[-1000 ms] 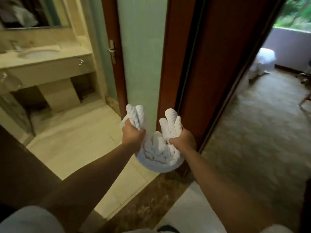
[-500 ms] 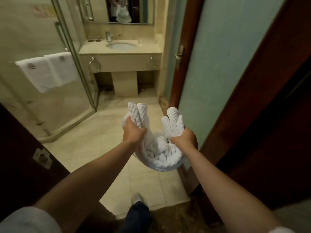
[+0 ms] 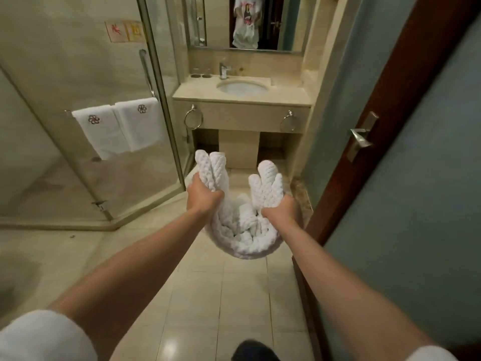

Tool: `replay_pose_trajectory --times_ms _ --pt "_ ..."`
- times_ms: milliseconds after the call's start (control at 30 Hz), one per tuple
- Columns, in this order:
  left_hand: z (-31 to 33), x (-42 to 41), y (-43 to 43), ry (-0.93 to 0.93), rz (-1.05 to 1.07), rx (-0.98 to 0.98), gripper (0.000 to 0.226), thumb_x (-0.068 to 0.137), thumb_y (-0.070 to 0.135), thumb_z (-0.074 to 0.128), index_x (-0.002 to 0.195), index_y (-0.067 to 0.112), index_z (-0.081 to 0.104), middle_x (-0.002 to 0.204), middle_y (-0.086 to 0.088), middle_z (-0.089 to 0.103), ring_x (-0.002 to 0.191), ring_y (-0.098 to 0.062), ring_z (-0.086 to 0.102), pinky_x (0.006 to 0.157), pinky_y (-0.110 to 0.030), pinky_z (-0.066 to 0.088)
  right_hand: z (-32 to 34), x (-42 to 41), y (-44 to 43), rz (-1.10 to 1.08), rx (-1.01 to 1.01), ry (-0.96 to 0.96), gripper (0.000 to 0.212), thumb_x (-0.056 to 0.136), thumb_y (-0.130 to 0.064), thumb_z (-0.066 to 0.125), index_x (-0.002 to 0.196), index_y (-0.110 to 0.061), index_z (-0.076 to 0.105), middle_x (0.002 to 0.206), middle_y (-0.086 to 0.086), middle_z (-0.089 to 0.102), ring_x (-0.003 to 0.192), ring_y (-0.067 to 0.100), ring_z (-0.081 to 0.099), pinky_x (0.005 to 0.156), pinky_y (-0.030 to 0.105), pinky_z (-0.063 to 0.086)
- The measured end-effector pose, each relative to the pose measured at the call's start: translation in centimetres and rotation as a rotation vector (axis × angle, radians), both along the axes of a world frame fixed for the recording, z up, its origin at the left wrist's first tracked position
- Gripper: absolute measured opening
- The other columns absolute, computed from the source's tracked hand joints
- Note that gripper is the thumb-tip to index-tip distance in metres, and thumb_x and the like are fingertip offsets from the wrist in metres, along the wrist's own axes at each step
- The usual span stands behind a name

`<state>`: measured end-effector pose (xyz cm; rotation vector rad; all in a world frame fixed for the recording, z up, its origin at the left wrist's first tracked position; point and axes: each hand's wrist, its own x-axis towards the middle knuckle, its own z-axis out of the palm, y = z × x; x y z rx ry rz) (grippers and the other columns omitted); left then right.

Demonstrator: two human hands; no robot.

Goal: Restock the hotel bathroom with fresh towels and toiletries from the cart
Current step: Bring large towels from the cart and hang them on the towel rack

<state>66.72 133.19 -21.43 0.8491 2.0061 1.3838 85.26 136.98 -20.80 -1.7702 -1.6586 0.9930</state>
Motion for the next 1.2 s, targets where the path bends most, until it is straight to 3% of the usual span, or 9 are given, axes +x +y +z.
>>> replay_pose_trajectory --times_ms 133,233,367,567,767,933,1067,1200 --pt "1.4 -3.5 7.3 -0.014 0.061 0.017 0.075 0.073 0.009 0.069 0.14 0.024 0.037 0.13 -0.004 0.054 0.117 -0.028 0.054 0.097 -0.048 0.051 1.1 -3.7 8.6 0.058 0.008 0.002 0.02 0.082 -0.028 0.071 0.091 -0.023 0.053 0.089 -0.001 0.06 0.09 0.024 0.062 0.083 0.04 0.057" --pt "0.8 -6.3 13.7 -0.03 0.101 0.025 0.073 0.071 0.009 0.069 0.136 0.024 0.039 0.123 -0.001 0.054 0.116 -0.028 0.054 0.096 -0.049 0.051 0.9 -6.4 15.8 0.11 0.023 -0.017 0.024 0.078 -0.02 0.073 0.092 -0.022 0.053 0.08 -0.006 0.055 0.084 0.021 0.06 0.072 0.032 0.052" --pt "0.3 -10.2 23.1 -0.048 0.15 0.05 0.072 0.073 0.006 0.069 0.136 0.021 0.038 0.126 -0.004 0.052 0.117 -0.029 0.054 0.097 -0.05 0.05 0.7 -10.6 26.0 0.179 0.028 0.007 0.023 0.08 -0.02 0.072 0.095 -0.024 0.055 0.084 -0.006 0.057 0.075 0.014 0.056 0.06 0.025 0.044" --pt "1.8 -15.6 36.4 -0.056 0.24 0.079 0.076 0.058 0.018 0.067 0.129 0.026 0.042 0.125 -0.003 0.056 0.109 -0.026 0.058 0.094 -0.049 0.052 2.3 -16.3 41.0 0.25 0.047 0.068 0.022 0.08 -0.021 0.071 0.092 -0.027 0.054 0.078 -0.012 0.056 0.079 0.016 0.059 0.076 0.036 0.056" --pt "4.0 -21.3 46.7 -0.001 0.308 0.165 0.071 0.071 0.01 0.069 0.135 0.021 0.041 0.125 -0.002 0.057 0.112 -0.024 0.057 0.097 -0.043 0.05 4.4 -22.5 52.8 0.277 0.144 0.034 0.023 0.079 -0.02 0.07 0.095 -0.024 0.054 0.078 -0.011 0.055 0.077 0.017 0.059 0.066 0.031 0.053" --pt "5.2 -28.9 57.4 0.039 0.307 0.232 0.069 0.074 0.012 0.068 0.135 0.024 0.039 0.126 0.001 0.056 0.115 -0.023 0.056 0.102 -0.046 0.046 4.8 -30.7 64.0 0.26 0.197 0.11 0.04 0.072 -0.023 0.067 0.111 -0.023 0.062 0.099 -0.002 0.07 0.089 0.023 0.066 0.077 0.042 0.059" --pt "6.8 -35.8 66.0 0.07 0.297 0.275 0.066 0.076 0.01 0.068 0.134 0.025 0.039 0.119 0.009 0.053 0.114 -0.018 0.055 0.103 -0.044 0.046 5.7 -38.0 72.5 0.245 0.239 0.172 0.048 0.07 -0.024 0.069 0.117 -0.024 0.061 0.104 -0.004 0.07 0.095 0.022 0.066 0.08 0.041 0.058" --pt "8.1 -42.0 73.4 0.076 0.305 0.274 0.064 0.075 0.013 0.068 0.13 0.027 0.041 0.12 0.007 0.056 0.111 -0.018 0.056 0.099 -0.045 0.05 6.3 -44.0 80.1 0.23 0.242 0.195 0.035 0.073 -0.022 0.068 0.108 -0.019 0.062 0.099 -0.001 0.069 0.091 0.023 0.065 0.074 0.035 0.056"
